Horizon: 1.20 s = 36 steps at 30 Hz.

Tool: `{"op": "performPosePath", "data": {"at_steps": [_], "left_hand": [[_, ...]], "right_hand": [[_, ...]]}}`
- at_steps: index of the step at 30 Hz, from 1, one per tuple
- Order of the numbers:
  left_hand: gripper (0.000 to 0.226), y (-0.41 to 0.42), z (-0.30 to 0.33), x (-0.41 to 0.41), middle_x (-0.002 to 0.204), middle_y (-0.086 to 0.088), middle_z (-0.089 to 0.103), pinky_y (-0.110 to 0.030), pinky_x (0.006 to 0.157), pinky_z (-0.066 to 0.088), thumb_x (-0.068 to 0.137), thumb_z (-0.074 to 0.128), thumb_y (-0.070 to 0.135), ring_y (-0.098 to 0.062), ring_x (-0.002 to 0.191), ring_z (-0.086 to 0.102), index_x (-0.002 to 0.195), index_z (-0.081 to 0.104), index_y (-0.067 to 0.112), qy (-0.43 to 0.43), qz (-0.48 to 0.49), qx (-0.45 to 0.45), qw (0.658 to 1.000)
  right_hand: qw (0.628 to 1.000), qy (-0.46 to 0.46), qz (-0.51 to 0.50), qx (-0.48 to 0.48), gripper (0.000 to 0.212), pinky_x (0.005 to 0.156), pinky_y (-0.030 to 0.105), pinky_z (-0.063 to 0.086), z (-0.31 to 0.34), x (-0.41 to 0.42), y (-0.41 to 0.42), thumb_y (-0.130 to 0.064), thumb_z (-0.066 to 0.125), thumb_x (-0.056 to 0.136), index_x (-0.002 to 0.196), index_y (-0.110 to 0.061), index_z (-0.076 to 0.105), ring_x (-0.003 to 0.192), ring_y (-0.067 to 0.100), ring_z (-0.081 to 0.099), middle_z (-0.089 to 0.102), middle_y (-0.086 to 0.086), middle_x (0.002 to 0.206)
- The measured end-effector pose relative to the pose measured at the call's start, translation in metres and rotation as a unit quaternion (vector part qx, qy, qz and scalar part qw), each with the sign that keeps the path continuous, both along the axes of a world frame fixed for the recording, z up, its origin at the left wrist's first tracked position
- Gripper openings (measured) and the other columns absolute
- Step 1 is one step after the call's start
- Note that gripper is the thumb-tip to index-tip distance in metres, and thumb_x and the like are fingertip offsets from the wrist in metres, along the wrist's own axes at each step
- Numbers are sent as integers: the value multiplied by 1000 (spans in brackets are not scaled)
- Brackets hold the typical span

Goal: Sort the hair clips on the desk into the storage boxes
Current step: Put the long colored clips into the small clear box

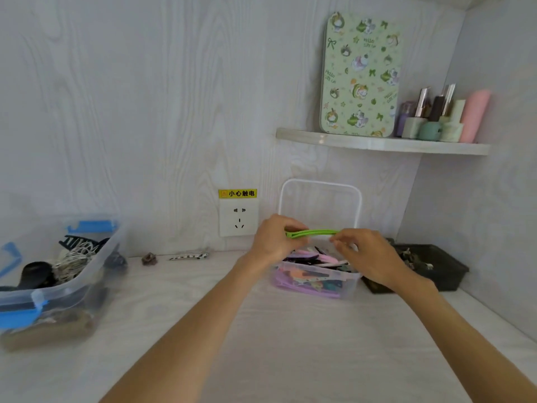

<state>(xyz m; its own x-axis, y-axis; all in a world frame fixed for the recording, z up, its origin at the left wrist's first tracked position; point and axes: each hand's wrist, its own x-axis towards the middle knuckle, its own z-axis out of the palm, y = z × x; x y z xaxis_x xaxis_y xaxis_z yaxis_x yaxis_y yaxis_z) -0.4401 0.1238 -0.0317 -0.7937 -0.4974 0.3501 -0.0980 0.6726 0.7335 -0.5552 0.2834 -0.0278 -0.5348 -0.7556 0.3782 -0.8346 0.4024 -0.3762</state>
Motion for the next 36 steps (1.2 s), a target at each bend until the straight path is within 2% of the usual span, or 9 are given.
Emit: {"op": "performPosePath", "data": {"at_steps": [4,9,13,18,22,26,29,33,36], "left_hand": [[47,3,-10,6,119,7,65,-33,95,46,72,71,55,-13,112,58,109,69,27,-86,43,-37,995],[29,-12,-30,66,112,10,68,-21,81,40,87,58,45,-10,107,59,106,69,26,34,151,-95,983],[41,-31,-66,116,125,14,59,-27,93,41,85,55,54,-14,117,52,120,61,34,-148,118,-145,971],[15,-42,-61,136,101,18,66,-22,72,38,84,60,42,-4,93,60,94,69,37,-125,163,-123,971],[11,-60,-59,163,93,19,67,-23,70,40,82,64,40,-3,85,60,90,70,35,-144,192,-103,965],[19,-80,-64,182,93,15,70,-28,84,51,79,69,35,-9,91,64,98,67,32,-119,227,-22,966],[28,-92,-70,185,94,12,71,-28,88,50,77,72,32,-11,95,64,104,68,28,-102,222,52,968],[28,-96,-72,182,99,9,72,-25,86,48,77,73,32,-12,96,64,104,72,27,-92,208,74,971],[24,-94,-72,183,101,7,72,-27,85,49,80,71,31,-14,97,63,104,72,29,-93,202,56,973]], "right_hand": [[998,2,-51,-24,12,82,34,53,-5,-1,15,-19,57,90,96,-23,66,88,16,61,68,-2,98],[990,20,-68,-118,8,77,32,54,-5,25,13,-13,60,88,91,-18,66,77,12,58,65,-2,88],[992,49,9,-115,12,68,22,43,-12,71,-25,-16,56,89,94,-20,66,78,8,55,65,-6,90],[986,146,61,-62,15,72,30,43,-24,114,-71,-6,60,81,89,-16,68,89,22,59,67,1,88],[961,252,87,-78,27,71,34,49,-16,135,-98,6,68,64,80,-16,70,87,26,62,69,0,81],[982,106,149,39,34,91,32,38,-23,146,-146,-6,43,93,122,-16,59,117,22,48,60,4,122],[978,5,164,127,40,106,36,32,-40,146,-191,-14,37,98,138,-14,40,131,25,37,43,7,142],[981,22,108,163,38,101,41,37,-50,143,-220,-30,49,94,129,-15,50,125,27,38,45,8,133],[987,-1,95,132,23,82,31,43,-42,144,-223,-29,62,85,104,-17,67,111,25,53,60,5,115]]}}
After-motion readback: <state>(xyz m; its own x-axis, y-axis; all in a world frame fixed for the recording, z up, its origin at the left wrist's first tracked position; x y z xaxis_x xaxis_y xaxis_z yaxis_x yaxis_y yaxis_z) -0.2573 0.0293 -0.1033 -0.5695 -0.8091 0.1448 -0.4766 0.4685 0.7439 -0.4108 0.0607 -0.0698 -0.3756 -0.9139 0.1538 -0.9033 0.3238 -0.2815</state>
